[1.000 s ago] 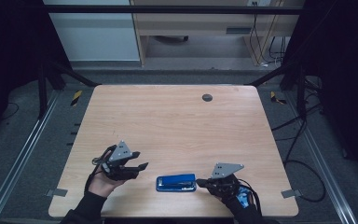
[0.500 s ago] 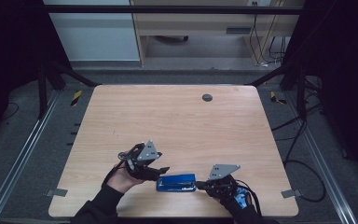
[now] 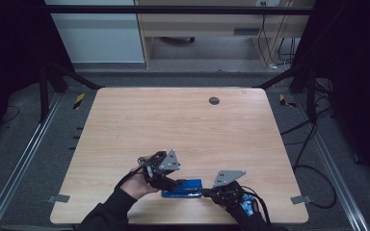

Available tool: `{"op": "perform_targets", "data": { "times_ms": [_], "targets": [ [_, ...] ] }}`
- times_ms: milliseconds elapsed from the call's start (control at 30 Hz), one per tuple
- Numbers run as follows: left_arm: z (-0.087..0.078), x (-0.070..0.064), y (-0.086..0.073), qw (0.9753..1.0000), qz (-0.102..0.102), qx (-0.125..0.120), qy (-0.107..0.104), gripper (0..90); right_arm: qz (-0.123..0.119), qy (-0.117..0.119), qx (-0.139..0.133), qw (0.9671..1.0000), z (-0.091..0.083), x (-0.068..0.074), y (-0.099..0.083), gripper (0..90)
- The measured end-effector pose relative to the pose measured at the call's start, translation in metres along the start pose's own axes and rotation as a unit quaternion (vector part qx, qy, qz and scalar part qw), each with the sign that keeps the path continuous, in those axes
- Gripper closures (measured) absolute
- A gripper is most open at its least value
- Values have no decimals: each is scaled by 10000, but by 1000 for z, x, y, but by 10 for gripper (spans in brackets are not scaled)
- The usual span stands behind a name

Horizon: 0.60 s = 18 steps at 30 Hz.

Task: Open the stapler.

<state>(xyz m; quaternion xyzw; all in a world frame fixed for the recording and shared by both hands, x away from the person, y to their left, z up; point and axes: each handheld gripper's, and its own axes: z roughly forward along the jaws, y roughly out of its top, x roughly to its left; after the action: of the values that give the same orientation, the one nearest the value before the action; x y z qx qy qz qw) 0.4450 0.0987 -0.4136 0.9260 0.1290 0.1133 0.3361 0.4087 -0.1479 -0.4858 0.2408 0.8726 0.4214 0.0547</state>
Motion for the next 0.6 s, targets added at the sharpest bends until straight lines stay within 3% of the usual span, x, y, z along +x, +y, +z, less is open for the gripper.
{"op": "perform_targets", "data": {
  "times_ms": [600],
  "targets": [
    [18, -8, 7, 9984, 320, 363, -298, 447, -23, -39, 26, 10000, 2, 2, 1, 900]
  ]
}}
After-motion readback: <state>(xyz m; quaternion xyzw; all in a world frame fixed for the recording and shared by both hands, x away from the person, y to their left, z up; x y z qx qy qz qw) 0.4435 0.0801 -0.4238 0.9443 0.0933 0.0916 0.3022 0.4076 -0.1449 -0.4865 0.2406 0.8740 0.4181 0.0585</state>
